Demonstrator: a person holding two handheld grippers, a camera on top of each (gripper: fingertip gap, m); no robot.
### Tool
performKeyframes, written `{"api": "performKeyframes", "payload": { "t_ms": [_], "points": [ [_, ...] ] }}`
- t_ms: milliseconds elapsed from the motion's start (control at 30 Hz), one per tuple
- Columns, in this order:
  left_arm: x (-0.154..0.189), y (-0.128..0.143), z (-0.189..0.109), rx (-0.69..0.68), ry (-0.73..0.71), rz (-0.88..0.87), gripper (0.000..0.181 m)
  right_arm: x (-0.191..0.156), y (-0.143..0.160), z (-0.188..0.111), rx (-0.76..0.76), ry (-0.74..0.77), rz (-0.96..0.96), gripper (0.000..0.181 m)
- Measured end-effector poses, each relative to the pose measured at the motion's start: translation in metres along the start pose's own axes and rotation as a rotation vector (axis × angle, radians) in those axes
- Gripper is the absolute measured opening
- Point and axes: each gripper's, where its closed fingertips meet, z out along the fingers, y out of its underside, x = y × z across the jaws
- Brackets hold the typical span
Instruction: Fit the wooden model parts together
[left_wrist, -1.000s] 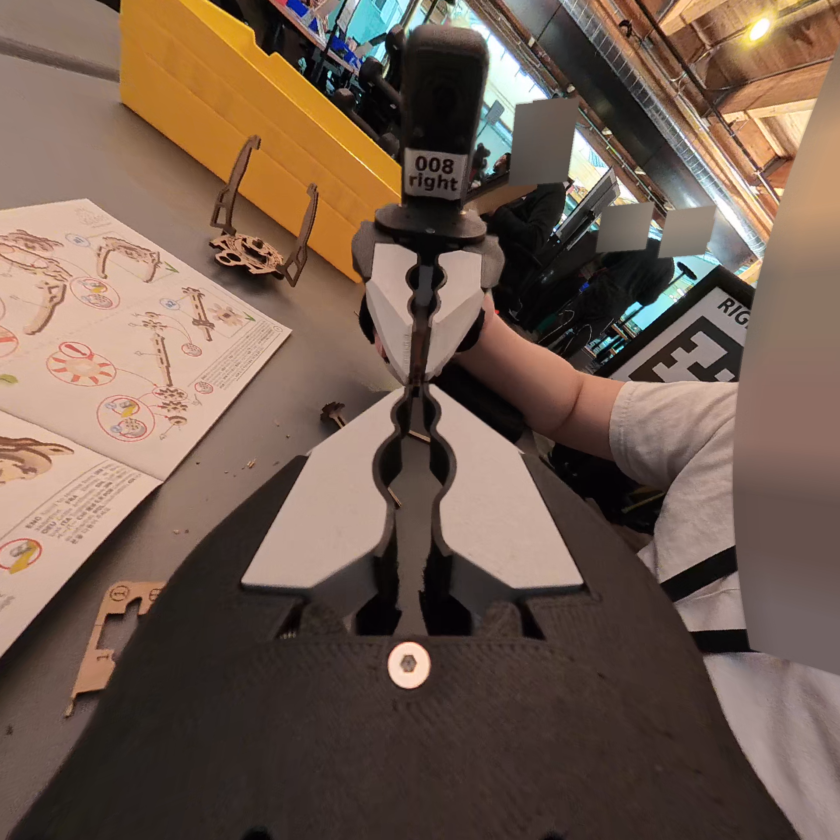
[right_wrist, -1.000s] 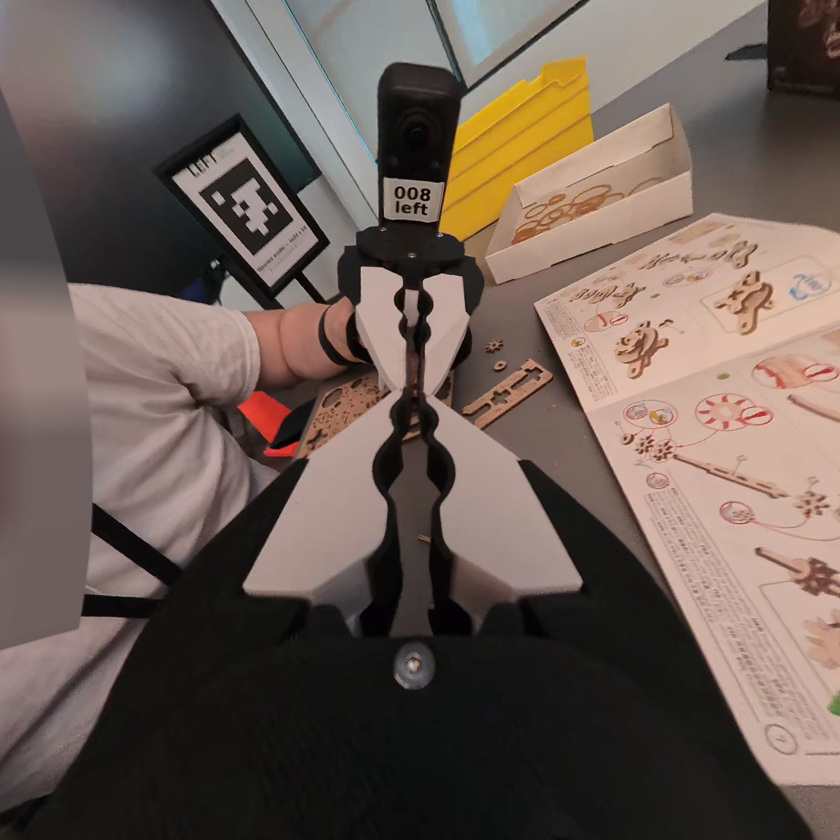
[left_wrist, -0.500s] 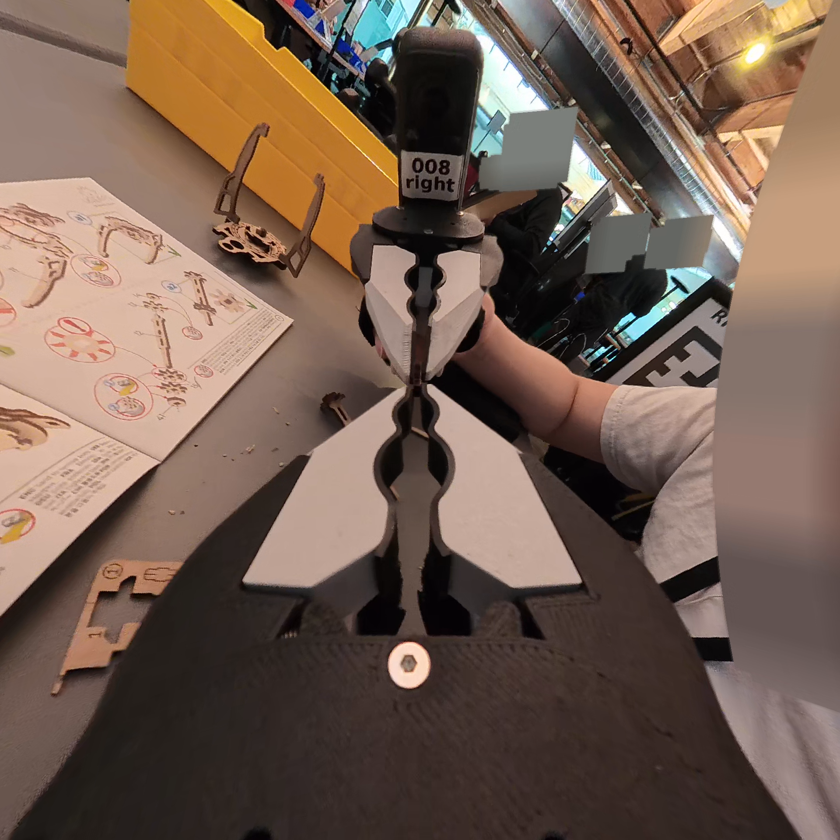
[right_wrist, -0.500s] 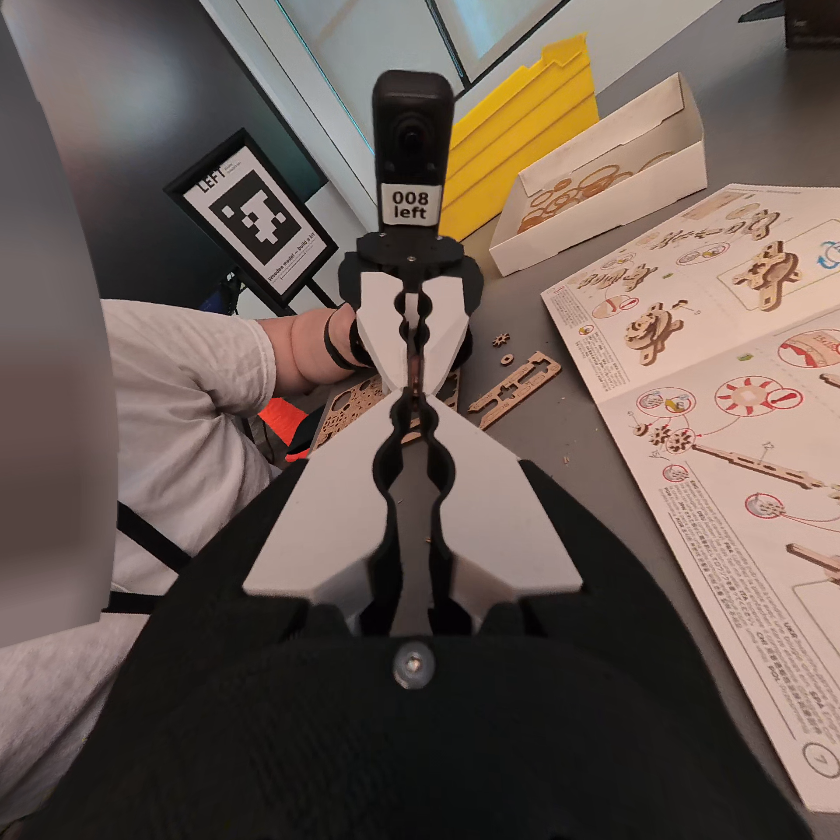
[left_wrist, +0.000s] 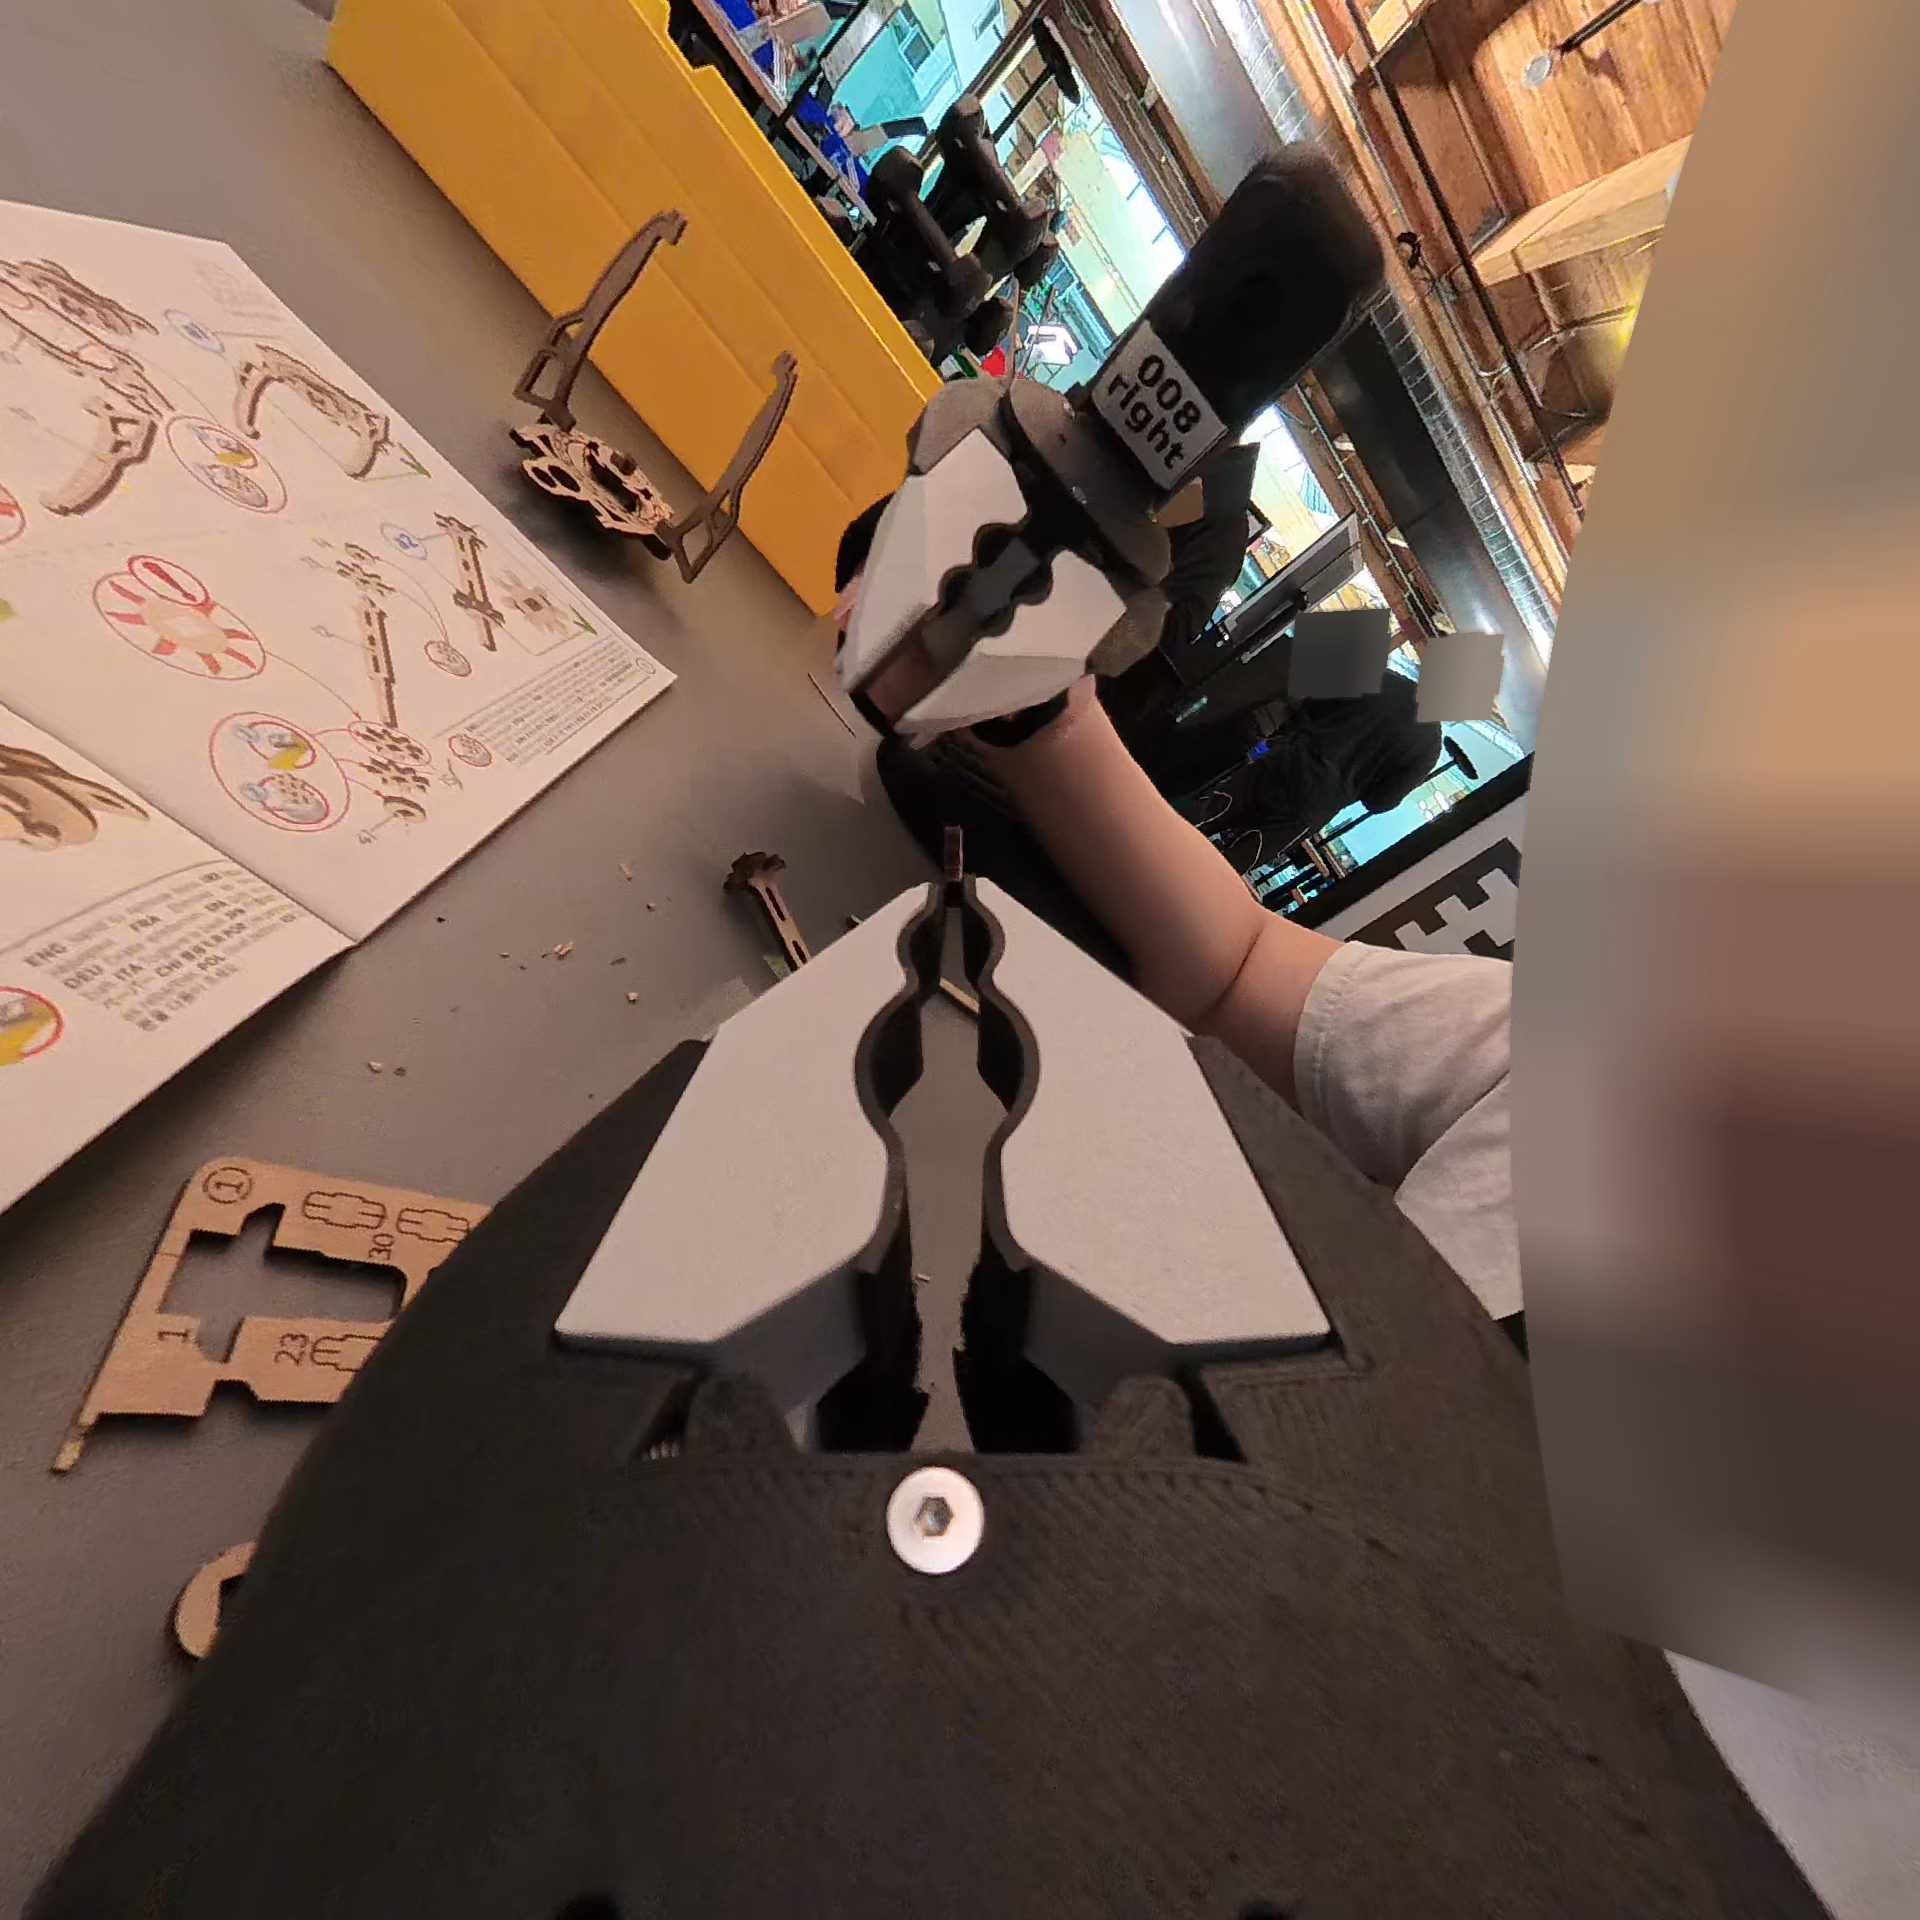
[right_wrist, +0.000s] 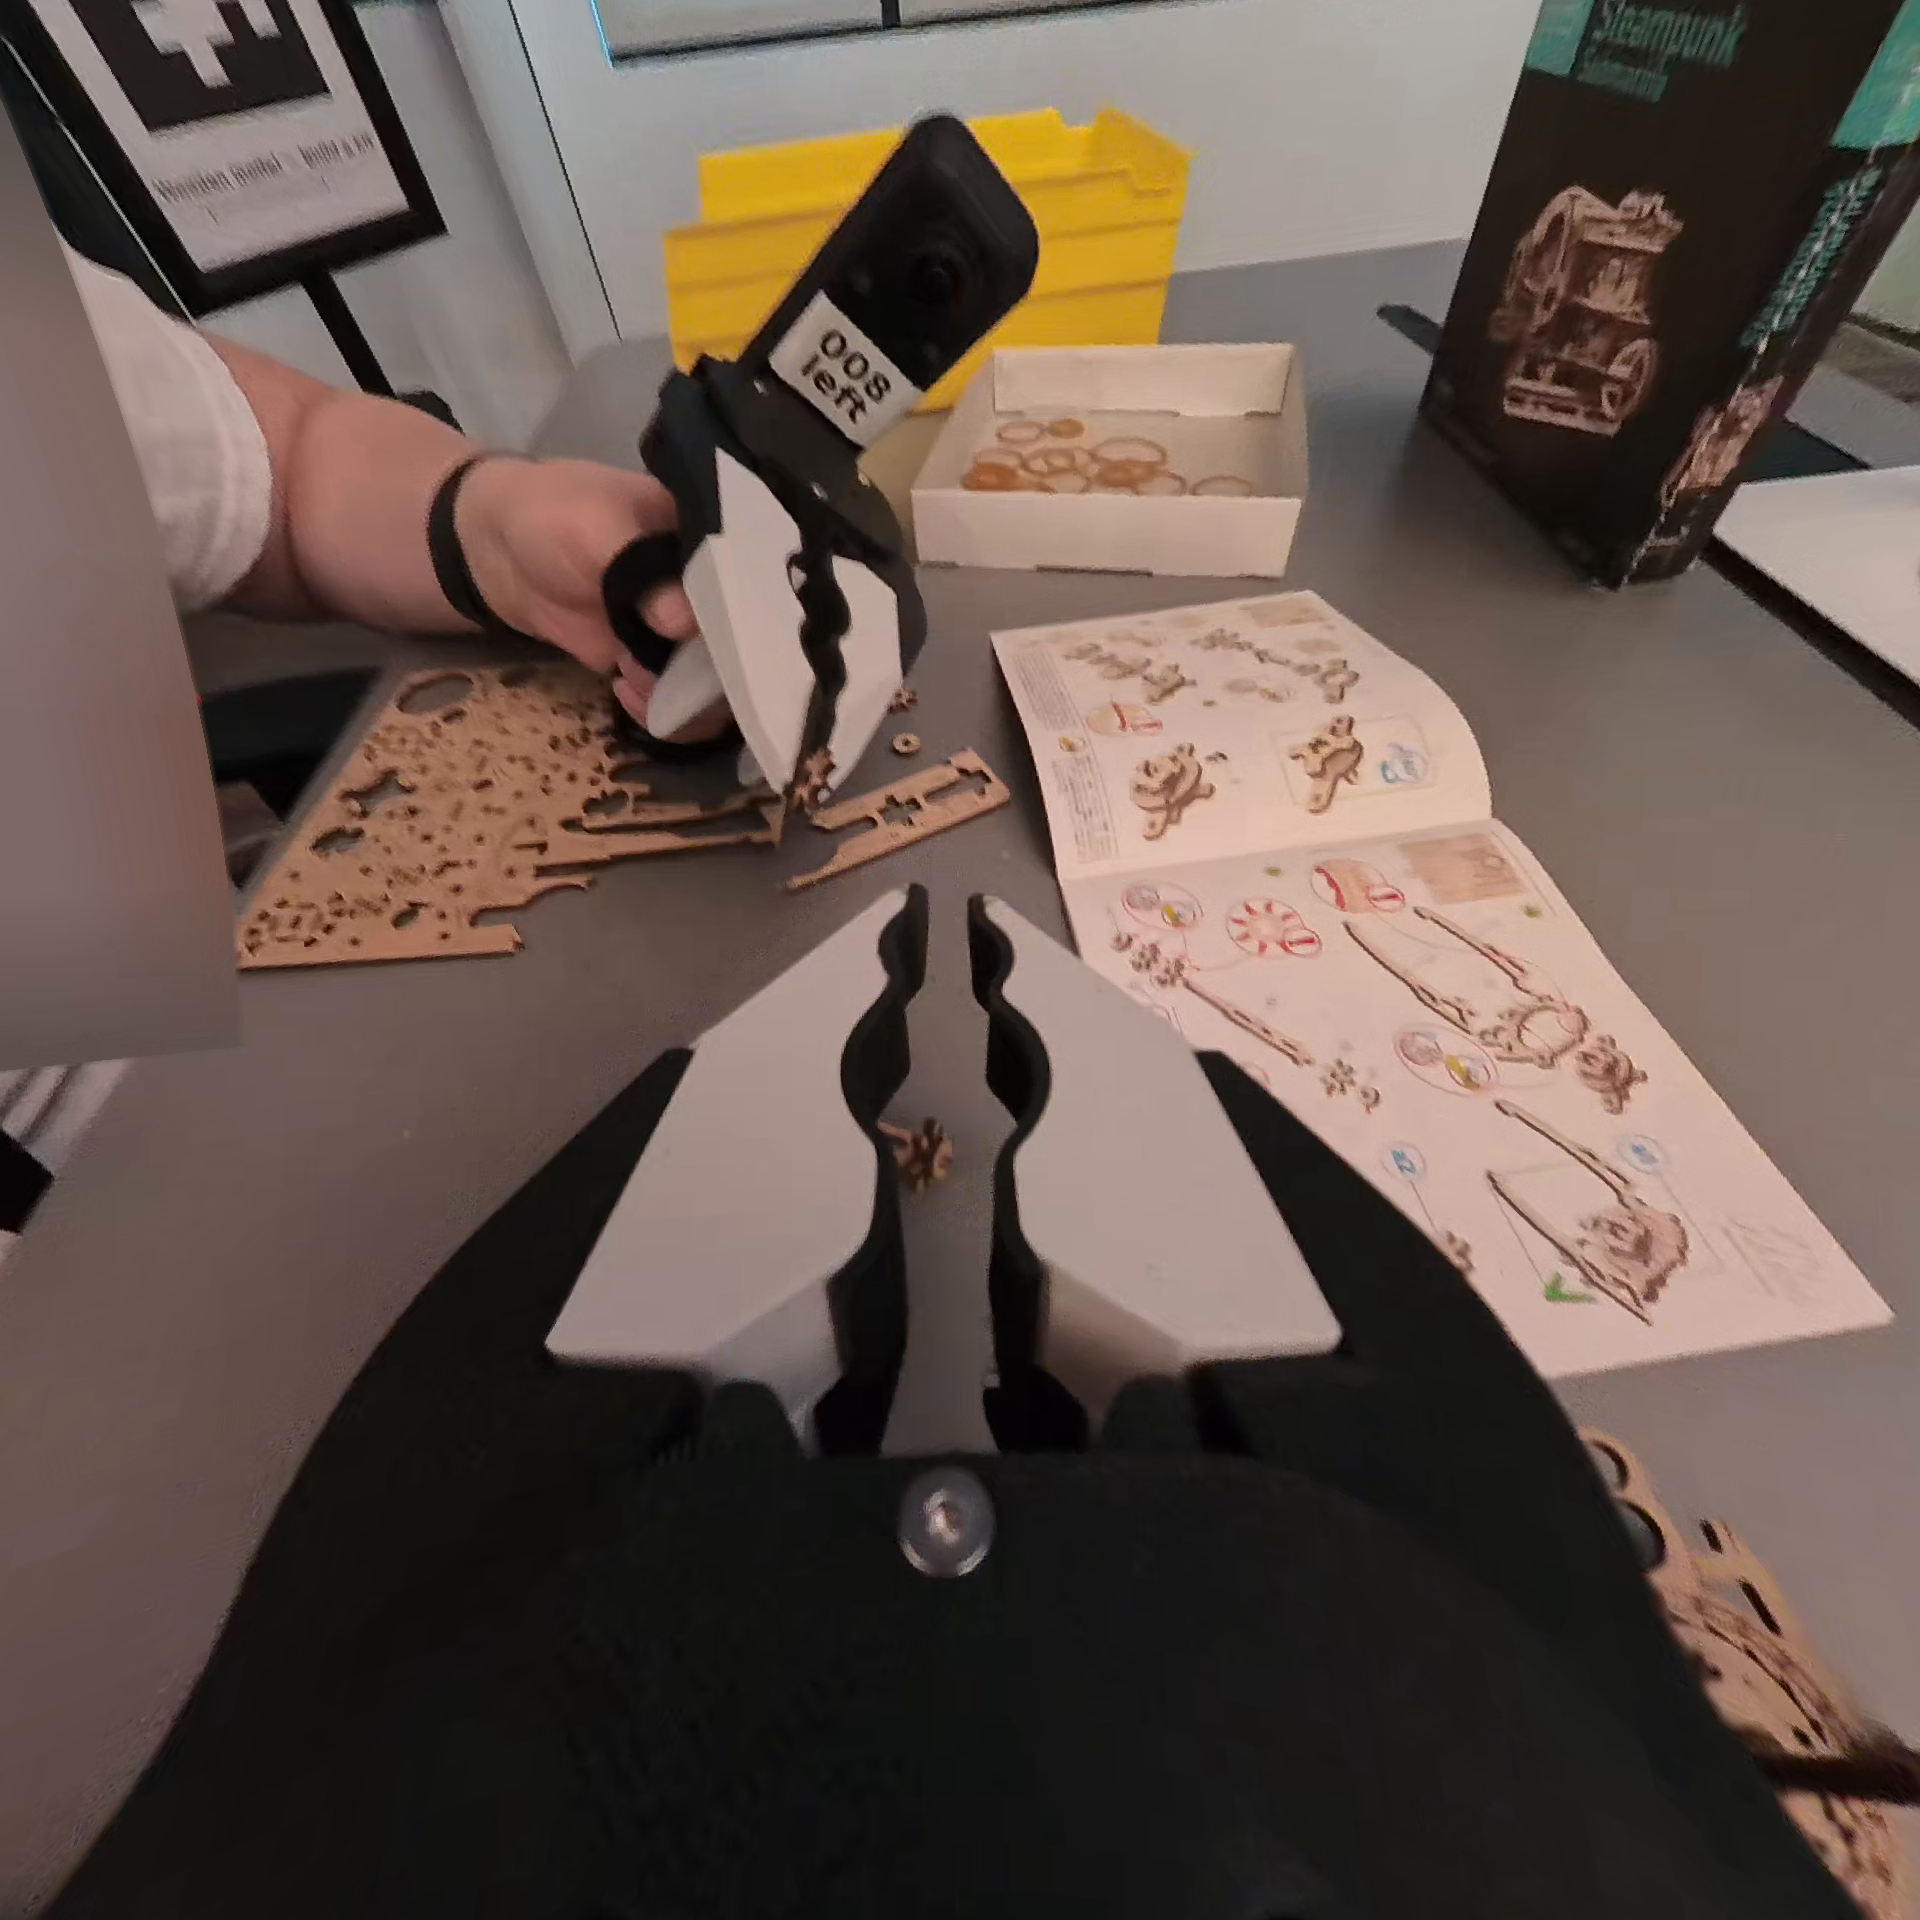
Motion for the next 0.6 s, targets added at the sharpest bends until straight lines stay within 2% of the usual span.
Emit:
{"api": "performKeyframes", "payload": {
  "t_ms": [267,400,600],
  "points": [
    [0.0,-0.001,-0.001,0.002,-0.016,0.029,0.0,0.001,0.057,-0.007,-0.346,0.011,-0.119,0.014],
    [0.0,-0.002,-0.001,0.001,-0.019,0.043,0.0,-0.007,0.062,-0.004,-0.367,-0.035,-0.134,0.017],
    [0.0,-0.003,-0.002,0.006,-0.025,0.054,0.0,-0.004,0.065,-0.003,-0.368,-0.025,-0.134,0.017]
  ]
}}
